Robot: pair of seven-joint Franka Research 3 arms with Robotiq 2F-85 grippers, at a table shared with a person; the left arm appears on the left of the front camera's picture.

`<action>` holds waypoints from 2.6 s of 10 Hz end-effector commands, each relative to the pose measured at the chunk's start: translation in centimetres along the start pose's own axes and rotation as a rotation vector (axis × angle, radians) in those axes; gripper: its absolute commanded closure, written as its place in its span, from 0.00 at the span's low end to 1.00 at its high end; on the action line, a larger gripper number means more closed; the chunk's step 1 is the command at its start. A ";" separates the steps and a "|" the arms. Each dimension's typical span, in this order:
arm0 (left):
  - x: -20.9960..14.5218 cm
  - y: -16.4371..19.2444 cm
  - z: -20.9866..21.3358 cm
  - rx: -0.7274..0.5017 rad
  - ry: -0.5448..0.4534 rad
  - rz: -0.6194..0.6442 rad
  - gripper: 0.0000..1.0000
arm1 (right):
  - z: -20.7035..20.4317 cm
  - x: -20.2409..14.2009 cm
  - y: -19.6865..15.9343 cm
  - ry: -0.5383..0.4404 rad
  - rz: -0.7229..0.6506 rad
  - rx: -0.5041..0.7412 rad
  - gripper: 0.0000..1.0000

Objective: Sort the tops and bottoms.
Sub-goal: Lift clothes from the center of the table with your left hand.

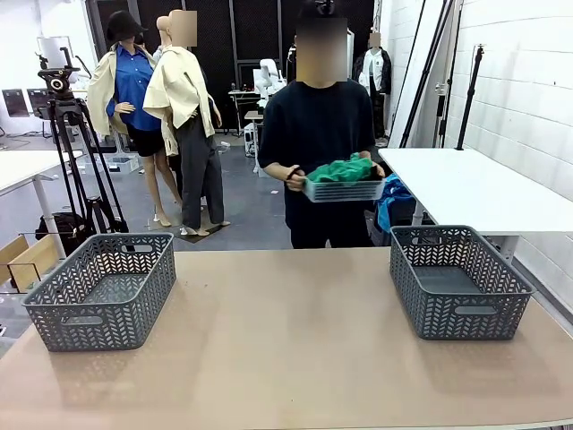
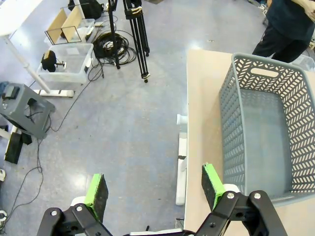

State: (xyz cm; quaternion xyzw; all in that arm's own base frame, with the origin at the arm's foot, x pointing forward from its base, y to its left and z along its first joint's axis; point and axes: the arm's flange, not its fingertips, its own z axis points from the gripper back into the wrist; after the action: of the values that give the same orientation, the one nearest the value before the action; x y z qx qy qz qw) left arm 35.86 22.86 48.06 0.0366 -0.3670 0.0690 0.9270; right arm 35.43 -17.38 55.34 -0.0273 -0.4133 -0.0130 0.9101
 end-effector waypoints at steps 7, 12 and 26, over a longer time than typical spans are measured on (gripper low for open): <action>-0.1 0.3 0.0 0.003 0.001 0.001 0.00 | -0.1 0.0 -0.1 0.000 -0.002 0.003 0.00; -0.1 0.3 0.0 0.003 0.001 0.001 0.00 | -0.1 0.0 -0.1 0.000 -0.002 0.003 0.00; -0.1 0.3 0.0 0.003 0.001 0.001 0.00 | -0.1 0.0 -0.1 0.000 -0.002 0.003 0.00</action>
State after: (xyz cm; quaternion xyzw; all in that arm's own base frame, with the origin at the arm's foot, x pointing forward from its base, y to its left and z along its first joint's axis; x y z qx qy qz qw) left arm 35.86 22.86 48.06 0.0366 -0.3669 0.0690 0.9270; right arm 35.43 -17.38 55.34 -0.0273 -0.4133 -0.0130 0.9101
